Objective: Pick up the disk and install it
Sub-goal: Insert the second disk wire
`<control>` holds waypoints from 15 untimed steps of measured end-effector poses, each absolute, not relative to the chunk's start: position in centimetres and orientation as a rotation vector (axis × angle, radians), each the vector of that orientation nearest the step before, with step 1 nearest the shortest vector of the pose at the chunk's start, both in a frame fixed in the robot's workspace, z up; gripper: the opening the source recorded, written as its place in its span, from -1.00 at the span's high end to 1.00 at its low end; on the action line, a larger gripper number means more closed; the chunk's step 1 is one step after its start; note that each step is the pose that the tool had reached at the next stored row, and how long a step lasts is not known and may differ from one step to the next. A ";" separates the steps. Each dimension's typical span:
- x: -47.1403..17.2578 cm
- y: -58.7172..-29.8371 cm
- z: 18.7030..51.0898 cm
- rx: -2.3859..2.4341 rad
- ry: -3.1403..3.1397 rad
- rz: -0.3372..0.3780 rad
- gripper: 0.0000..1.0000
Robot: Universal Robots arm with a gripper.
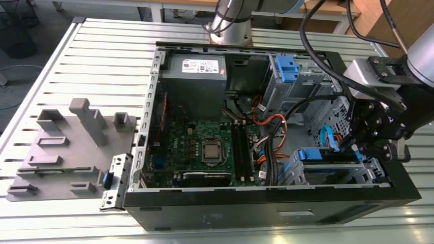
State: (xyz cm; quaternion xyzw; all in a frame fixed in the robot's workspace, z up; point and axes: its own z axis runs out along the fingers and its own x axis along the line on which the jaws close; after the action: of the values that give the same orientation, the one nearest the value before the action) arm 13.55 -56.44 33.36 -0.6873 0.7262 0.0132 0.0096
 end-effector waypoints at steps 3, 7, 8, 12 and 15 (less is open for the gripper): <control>13.6 -56.4 33.3 -2.146 2.268 0.041 0.66; 13.6 -56.4 33.2 -2.146 2.268 0.041 0.66; 13.6 -56.4 33.2 -2.146 2.268 0.041 0.66; 13.6 -56.4 33.0 -2.146 2.268 0.041 0.66; 13.6 -56.4 33.0 -2.146 2.268 0.041 0.66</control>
State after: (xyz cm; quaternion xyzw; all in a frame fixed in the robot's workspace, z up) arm 13.55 -56.44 32.99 -0.6873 0.7262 0.0130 0.0095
